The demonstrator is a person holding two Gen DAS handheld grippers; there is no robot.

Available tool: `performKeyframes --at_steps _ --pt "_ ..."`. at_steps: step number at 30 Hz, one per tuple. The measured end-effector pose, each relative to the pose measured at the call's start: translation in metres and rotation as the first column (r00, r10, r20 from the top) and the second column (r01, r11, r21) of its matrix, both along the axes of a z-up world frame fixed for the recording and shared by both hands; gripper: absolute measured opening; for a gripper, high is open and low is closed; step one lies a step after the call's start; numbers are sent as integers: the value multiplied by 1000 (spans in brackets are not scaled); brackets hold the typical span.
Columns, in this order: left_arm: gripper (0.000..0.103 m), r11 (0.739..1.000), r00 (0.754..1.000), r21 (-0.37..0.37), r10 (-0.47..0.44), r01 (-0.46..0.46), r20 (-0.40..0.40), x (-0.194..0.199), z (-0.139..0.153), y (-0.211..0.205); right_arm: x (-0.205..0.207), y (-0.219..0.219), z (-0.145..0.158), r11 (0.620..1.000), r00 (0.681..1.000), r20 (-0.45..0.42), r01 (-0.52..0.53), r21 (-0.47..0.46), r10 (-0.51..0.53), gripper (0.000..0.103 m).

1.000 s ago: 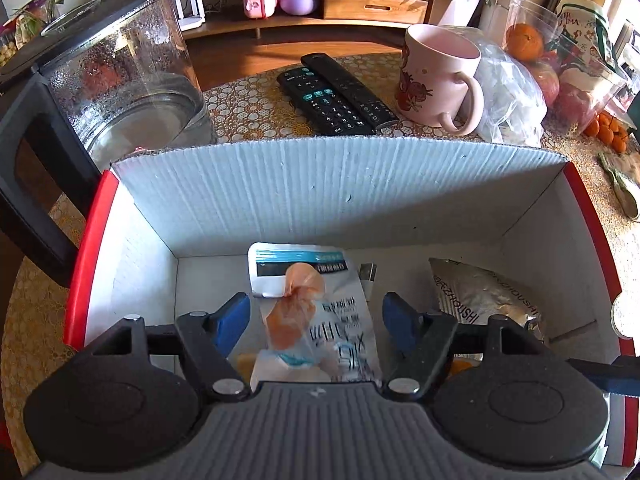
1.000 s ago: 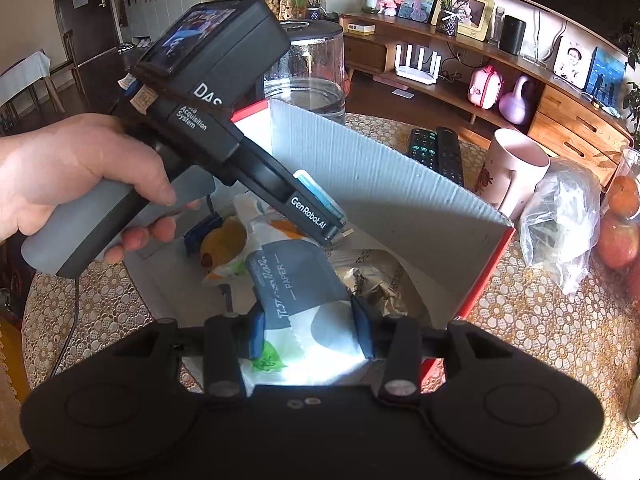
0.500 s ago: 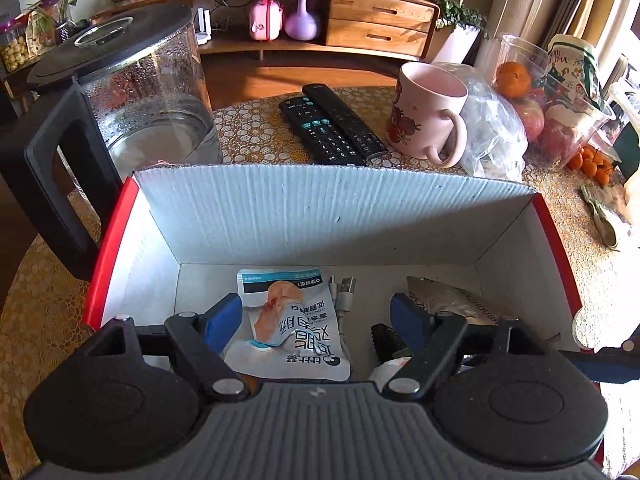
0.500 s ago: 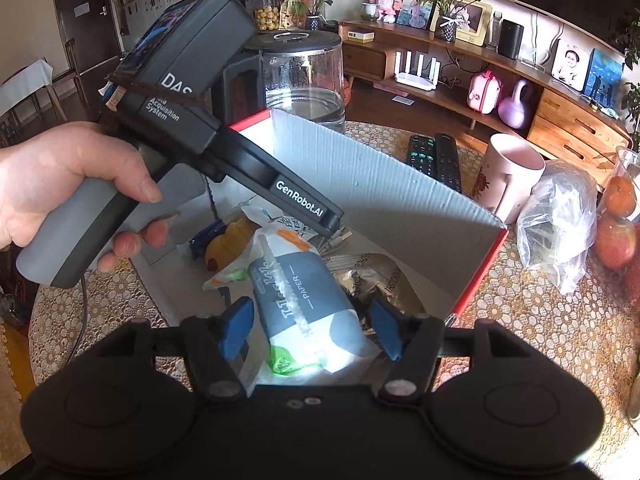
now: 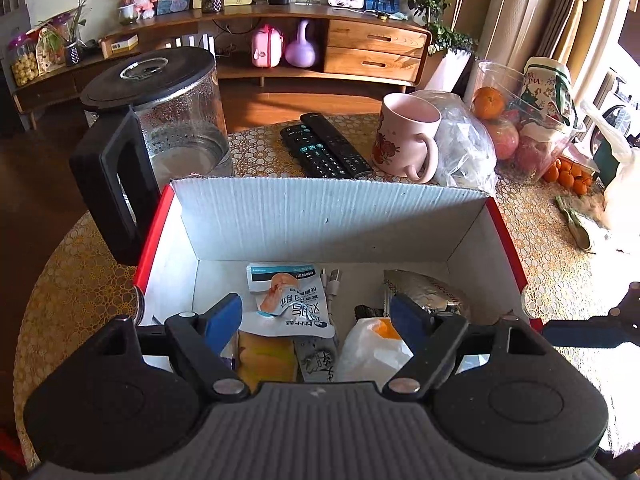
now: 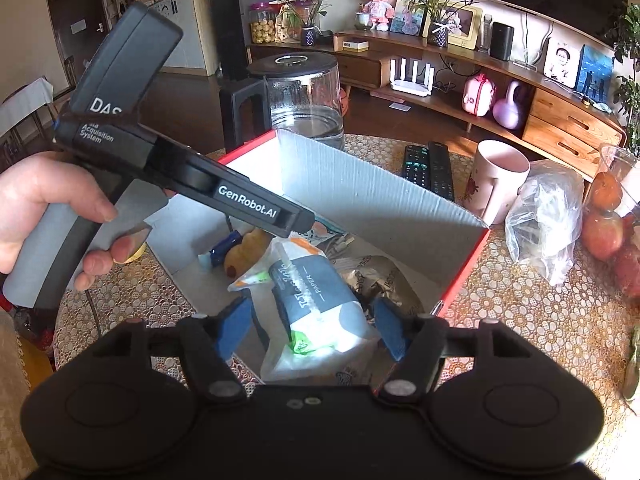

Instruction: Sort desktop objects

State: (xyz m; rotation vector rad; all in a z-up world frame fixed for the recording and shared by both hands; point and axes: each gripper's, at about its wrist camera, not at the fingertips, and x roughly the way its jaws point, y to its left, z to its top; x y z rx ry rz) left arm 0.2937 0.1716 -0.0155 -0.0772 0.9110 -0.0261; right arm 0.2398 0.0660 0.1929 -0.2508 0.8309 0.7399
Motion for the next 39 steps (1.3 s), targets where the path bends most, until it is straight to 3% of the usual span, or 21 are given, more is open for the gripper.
performKeyframes --at_steps 6,12,20,27,39 --pt "81 1000 1000 -12 -15 15 9 -31 8 -6 -13 -9 11 1000 1000 3 15 14 -16 69" --pt "81 999 999 33 -32 31 33 -61 14 -17 -26 -20 21 999 999 4 37 30 -37 70" --pt "81 999 997 38 -22 19 74 -95 17 -23 -42 -40 28 996 997 18 74 52 -75 71" --pt "103 1000 994 23 -12 9 109 -111 18 -29 -45 -60 28 989 995 3 95 115 -96 75" --pt "103 998 986 53 18 -27 165 -134 28 -55 -63 -102 26 963 982 17 178 204 -186 75"
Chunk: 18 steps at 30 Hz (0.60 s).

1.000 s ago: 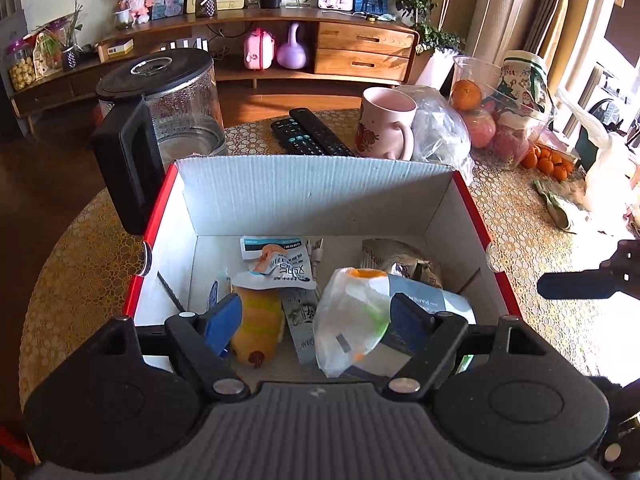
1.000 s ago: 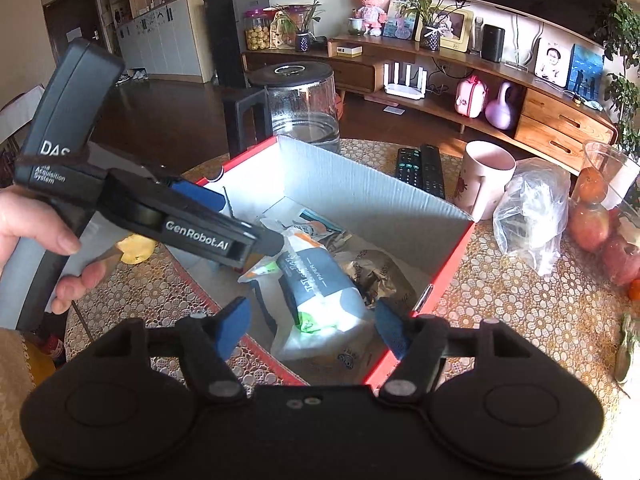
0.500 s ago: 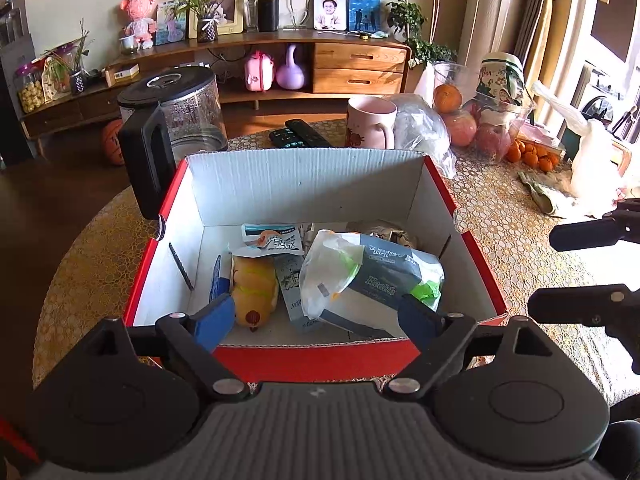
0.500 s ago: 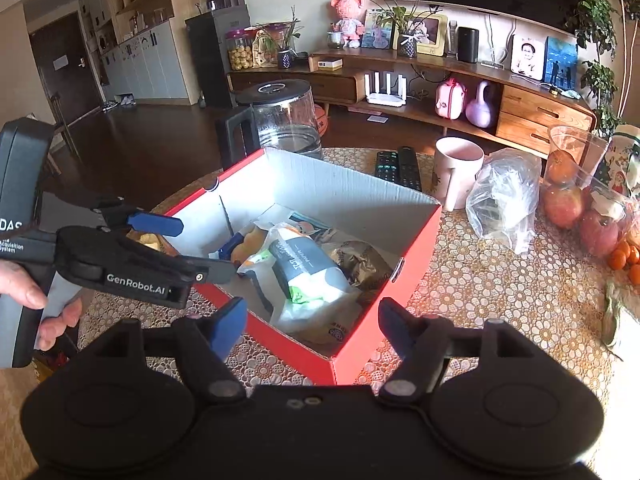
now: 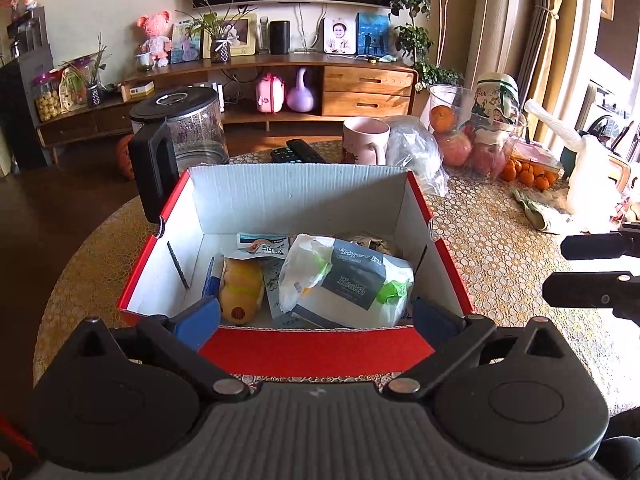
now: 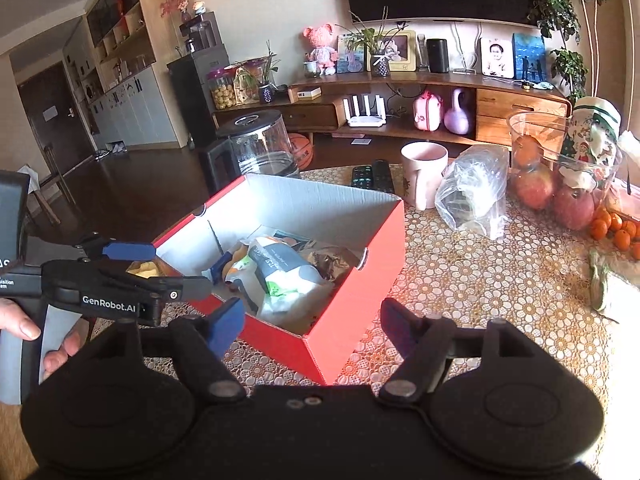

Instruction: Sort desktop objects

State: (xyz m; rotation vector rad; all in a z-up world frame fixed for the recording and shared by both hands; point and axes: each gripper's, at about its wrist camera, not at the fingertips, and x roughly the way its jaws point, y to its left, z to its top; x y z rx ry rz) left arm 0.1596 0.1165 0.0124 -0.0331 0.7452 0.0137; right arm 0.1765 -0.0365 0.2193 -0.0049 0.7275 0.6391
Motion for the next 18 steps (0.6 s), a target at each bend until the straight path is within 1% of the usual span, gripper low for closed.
performKeyframes --at_steps 3,7,14,18 --pt "103 1000 1000 12 -11 11 5 -5 3 -9 -4 -9 -2 1000 1000 10 19 -5 -19 75" --pt "103 999 999 45 -31 30 16 -12 6 -23 -10 -22 -6 999 999 14 41 -18 -41 75" --pt "103 990 998 135 -53 50 23 -21 7 -43 -19 -38 -12 998 998 -1 60 -11 -60 75" --pt "103 988 998 145 -58 54 21 -24 5 -48 -25 -44 -16 998 998 0 59 -26 -59 75"
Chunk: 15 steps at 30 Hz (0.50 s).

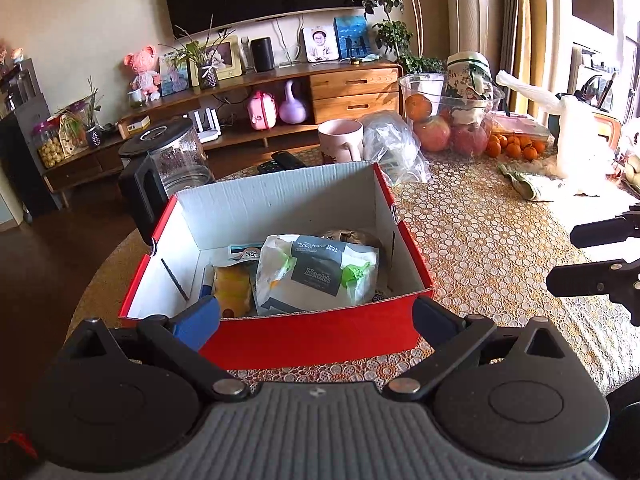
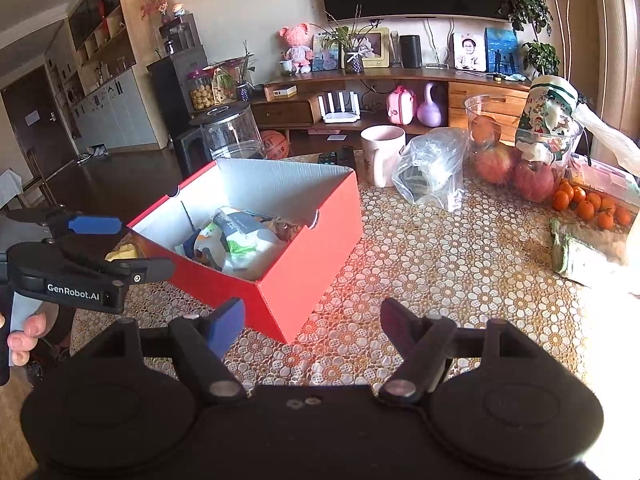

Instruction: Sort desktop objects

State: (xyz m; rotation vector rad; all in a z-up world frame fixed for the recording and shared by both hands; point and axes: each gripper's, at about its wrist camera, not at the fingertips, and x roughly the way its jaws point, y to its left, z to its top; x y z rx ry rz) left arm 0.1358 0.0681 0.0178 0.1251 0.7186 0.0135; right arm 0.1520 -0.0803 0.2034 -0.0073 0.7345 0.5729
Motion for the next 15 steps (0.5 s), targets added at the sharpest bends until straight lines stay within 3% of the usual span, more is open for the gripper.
performKeyframes --at_steps 15 --pt "103 998 1000 -67 -12 10 -28 -4 -12 -3 -5 -43 -23 996 994 -54 94 2 -94 75"
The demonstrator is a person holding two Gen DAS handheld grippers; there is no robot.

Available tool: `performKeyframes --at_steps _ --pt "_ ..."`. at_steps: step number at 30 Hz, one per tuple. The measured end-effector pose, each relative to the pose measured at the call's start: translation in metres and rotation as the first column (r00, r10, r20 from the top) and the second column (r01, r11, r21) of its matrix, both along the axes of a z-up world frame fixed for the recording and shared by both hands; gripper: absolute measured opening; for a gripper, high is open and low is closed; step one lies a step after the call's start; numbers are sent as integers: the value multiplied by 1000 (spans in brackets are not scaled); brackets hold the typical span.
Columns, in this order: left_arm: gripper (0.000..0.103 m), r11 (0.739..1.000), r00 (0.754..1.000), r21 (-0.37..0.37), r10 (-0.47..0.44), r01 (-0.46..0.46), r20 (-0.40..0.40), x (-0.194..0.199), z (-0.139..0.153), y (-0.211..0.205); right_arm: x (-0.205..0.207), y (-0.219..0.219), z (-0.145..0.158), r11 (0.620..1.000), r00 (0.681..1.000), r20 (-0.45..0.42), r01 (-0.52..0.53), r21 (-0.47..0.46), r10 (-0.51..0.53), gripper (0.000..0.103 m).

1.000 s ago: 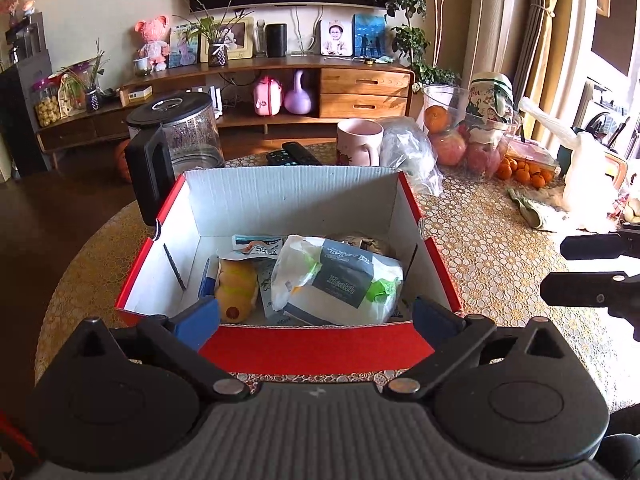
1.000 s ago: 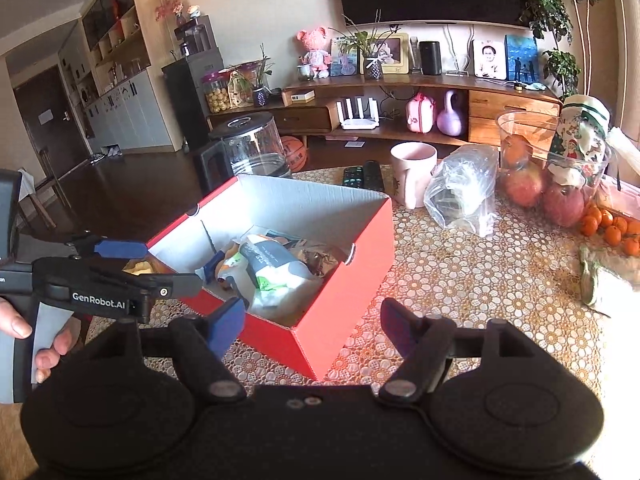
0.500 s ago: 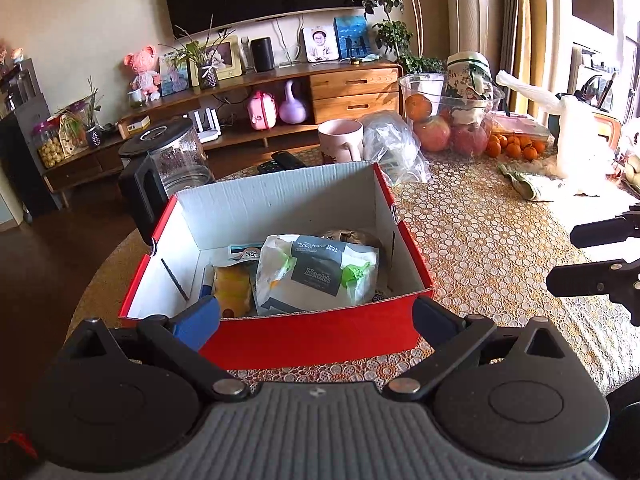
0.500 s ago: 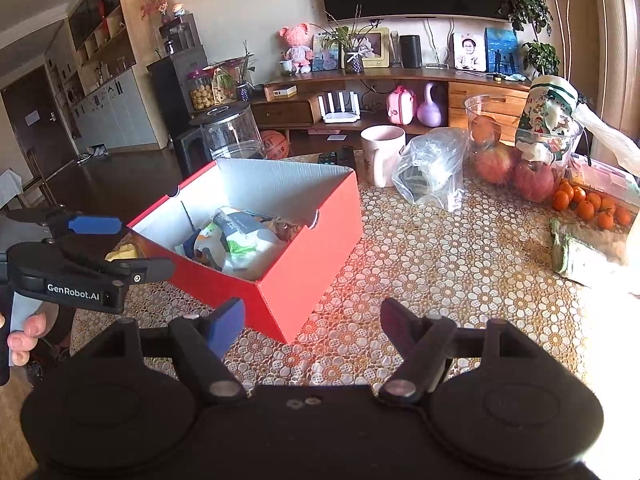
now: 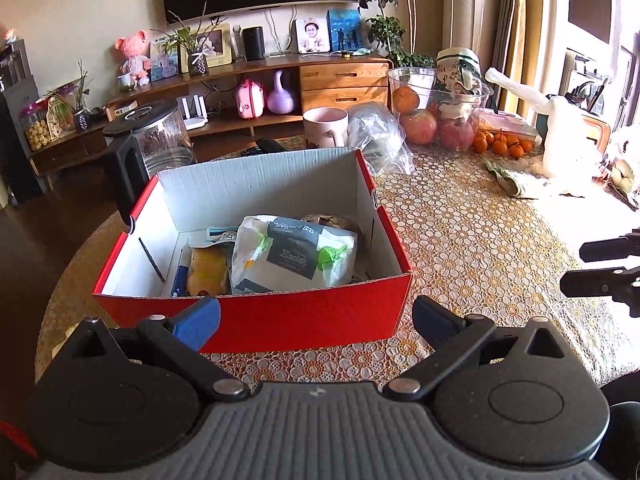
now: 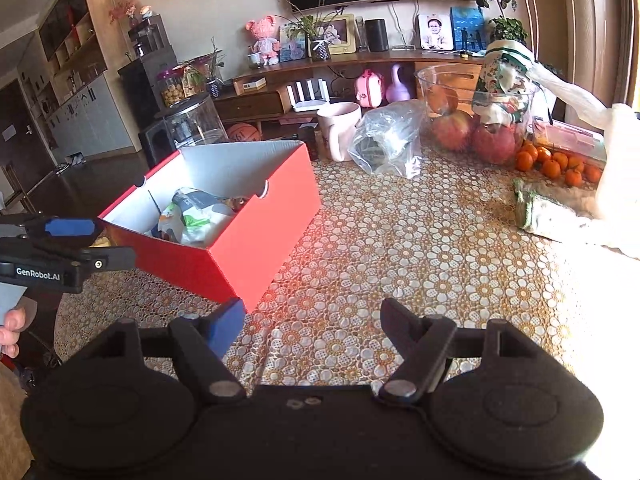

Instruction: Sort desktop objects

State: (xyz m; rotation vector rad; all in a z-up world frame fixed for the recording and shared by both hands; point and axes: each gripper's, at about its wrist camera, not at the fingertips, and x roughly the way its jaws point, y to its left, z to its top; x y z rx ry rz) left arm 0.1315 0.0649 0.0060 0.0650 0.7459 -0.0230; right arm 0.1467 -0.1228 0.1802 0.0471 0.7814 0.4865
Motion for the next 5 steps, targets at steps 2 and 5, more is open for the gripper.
performKeyframes --at_steps 2,5 --pt "103 1000 1000 -15 -4 4 -4 -1 -2 0 0 -9 -4 1000 1000 -3 27 -5 -27 75" --pt "103 1000 1000 -28 4 -5 -16 -1 -4 -1 2 -25 -12 997 997 -18 77 -13 -77 75"
